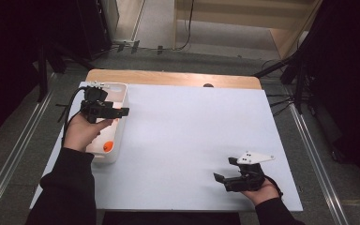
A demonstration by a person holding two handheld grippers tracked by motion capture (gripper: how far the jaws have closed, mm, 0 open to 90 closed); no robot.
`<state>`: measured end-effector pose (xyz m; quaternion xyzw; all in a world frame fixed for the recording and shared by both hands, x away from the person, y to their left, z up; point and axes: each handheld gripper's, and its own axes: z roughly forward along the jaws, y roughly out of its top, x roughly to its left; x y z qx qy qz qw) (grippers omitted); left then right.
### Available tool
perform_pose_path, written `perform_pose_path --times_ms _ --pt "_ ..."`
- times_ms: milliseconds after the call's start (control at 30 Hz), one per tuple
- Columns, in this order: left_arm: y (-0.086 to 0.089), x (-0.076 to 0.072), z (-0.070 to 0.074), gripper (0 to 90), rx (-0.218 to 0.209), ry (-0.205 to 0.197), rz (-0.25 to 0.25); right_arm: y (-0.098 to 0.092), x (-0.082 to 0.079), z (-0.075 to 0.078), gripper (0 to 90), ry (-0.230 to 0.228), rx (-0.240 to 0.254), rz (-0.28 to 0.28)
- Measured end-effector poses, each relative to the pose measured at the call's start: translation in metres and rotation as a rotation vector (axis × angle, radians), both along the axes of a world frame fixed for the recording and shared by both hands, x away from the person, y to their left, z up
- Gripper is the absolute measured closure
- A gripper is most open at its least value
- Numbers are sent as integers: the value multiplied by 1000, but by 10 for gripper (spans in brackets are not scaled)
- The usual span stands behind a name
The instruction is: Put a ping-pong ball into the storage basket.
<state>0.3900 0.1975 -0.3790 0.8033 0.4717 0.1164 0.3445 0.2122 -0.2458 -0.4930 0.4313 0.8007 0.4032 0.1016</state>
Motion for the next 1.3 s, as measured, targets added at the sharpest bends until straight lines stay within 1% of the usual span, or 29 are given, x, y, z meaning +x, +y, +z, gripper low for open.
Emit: perform_pose_path --times_ms 67,100,200,300,333,567,667,700,800,900,1000,1100,1200,1267,1300 --pt "-2 -1 0 270 2 1 -21 0 0 0 123 1 1 -1" --pt "-3 -1 0 249 0 6 -26 0 0 0 123 0 0 0" --pt "-4 -1 -1 247 -4 18 -48 0 0 0 124 1 0 -1" --pt "-7 -2 -1 247 -11 13 -60 0 0 0 124 1 0 0" --pt "-8 -2 -1 247 -20 13 -64 0 0 0 123 2 0 -1" --pt "-18 -5 -2 247 -33 21 -120 0 0 0 123 2 0 -2" --pt "-23 -6 -3 247 -32 23 -134 0 0 0 123 -2 -3 0" --pt "-24 -7 -3 247 -26 25 -148 0 0 0 124 1 -2 0" --pt "-28 -9 -4 247 -20 17 -167 -1 0 0 123 1 -1 -1" --pt "-32 -10 -5 247 -18 20 -183 -1 0 0 123 -2 -1 2" --pt "-36 -12 -7 247 -6 15 -202 -1 0 0 123 -2 0 -2" --pt "-39 -13 -8 247 -21 19 -222 -2 0 0 123 -4 -3 -3" --pt "-43 -16 -8 247 -21 18 -244 -2 0 0 124 -5 -2 -2" --pt "-45 -17 -9 247 -22 14 -260 -2 0 0 123 0 -1 -5" --pt "-46 -18 -9 247 -27 8 -260 -2 0 0 123 -1 -2 -6"
